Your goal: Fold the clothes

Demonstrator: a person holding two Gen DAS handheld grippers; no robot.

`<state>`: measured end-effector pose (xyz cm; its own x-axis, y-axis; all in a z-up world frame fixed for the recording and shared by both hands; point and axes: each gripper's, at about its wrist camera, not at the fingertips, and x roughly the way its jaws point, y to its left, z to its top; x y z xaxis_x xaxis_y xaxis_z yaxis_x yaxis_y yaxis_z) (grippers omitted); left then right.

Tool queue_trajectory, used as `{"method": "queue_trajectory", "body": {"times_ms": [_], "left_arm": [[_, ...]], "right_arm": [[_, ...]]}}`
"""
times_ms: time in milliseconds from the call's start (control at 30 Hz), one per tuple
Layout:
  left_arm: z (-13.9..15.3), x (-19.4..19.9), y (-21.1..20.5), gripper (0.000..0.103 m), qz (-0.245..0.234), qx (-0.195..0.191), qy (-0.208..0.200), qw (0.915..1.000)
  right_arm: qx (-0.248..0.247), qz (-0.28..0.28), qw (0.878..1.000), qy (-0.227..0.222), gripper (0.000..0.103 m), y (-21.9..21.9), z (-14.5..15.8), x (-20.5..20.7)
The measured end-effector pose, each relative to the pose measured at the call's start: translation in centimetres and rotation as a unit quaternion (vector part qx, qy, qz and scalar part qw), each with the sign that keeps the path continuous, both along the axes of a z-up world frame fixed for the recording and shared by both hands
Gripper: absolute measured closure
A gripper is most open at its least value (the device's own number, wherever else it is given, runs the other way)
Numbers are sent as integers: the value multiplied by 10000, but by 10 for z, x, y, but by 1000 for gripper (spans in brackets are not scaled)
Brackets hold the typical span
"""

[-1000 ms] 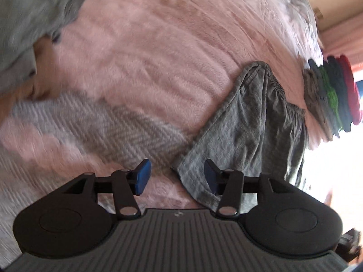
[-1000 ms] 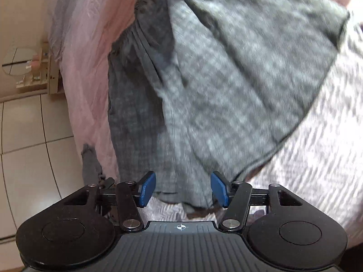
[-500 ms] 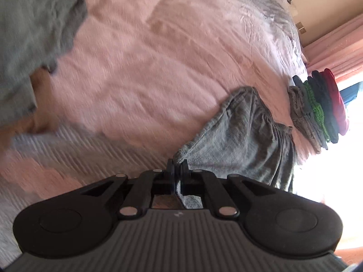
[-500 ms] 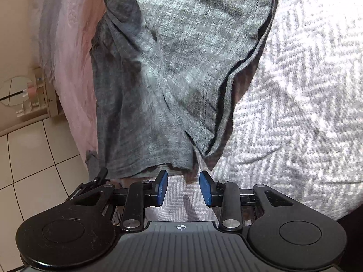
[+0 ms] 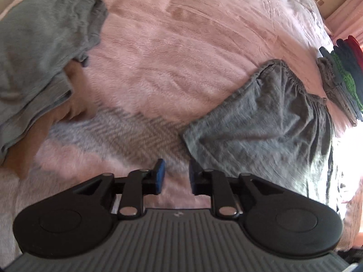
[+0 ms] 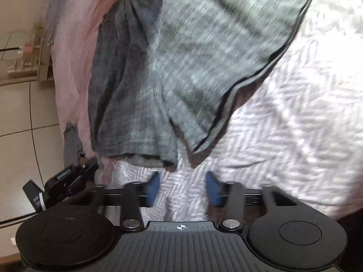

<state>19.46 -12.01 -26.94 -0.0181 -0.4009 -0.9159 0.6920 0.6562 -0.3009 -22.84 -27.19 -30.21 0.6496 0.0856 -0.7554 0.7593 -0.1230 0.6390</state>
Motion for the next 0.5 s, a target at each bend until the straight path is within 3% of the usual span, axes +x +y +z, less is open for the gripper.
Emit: {"method": "queue_trajectory", "body": {"times_ms": [133,267,333,500], "left_arm": [[17,-49,9,81,53,-288,587,9978],[15,-117,-1,74,-8,-588,1380,9887],[6,-149,-6,71,195,-686,1724,9824],[-17,-208,-10,65,1026,-736,2003,9716]], "right_arm": [[-652,-683,9945,461,36,-34,23,-66],[-1094,-1203,9844,678,38,-78,29,-120],[-1213,-1295,9820,651,46,-97,25,-137],[-1070,-1142,9872,300,47,-135,0,-159]]}}
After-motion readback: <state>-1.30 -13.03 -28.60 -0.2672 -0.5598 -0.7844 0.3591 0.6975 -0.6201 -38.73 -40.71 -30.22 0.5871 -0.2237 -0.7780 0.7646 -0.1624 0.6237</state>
